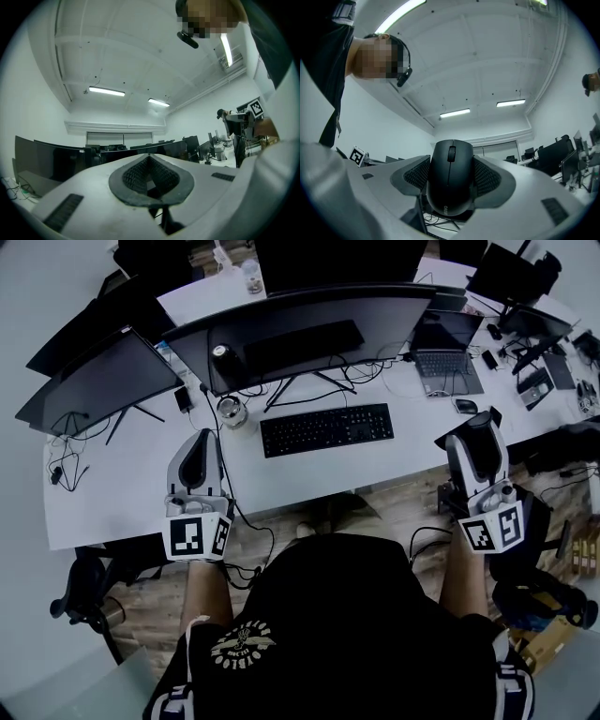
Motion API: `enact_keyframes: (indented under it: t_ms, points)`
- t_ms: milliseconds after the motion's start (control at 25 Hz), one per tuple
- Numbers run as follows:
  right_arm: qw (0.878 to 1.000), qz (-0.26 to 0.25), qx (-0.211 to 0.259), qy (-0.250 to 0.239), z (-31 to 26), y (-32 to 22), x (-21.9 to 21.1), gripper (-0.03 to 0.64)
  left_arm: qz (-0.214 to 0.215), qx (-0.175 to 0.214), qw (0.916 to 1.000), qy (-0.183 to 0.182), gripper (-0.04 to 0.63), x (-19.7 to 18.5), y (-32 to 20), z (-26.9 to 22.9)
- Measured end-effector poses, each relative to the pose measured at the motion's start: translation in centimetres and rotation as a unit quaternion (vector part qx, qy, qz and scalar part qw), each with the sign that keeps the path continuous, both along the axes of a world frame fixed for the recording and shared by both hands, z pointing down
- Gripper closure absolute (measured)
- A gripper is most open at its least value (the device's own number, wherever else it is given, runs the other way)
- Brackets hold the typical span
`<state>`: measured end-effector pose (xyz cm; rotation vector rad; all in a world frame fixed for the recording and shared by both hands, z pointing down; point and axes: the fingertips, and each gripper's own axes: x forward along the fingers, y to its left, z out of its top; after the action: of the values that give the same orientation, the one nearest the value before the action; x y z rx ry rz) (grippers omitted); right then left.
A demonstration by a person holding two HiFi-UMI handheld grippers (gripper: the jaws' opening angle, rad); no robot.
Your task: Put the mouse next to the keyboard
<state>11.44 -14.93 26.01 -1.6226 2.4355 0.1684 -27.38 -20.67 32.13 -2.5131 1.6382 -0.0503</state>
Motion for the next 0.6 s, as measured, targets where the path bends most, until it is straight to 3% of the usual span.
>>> enact_keyframes:
  t_ms: [600]
  points:
    - [0.999,-0.032,-0.012,0.006,1.1,-7.4,0.8,0.33,-0.028,-0.003,0.9996,-0.01,0.594,1.4,-4.5,-0.4]
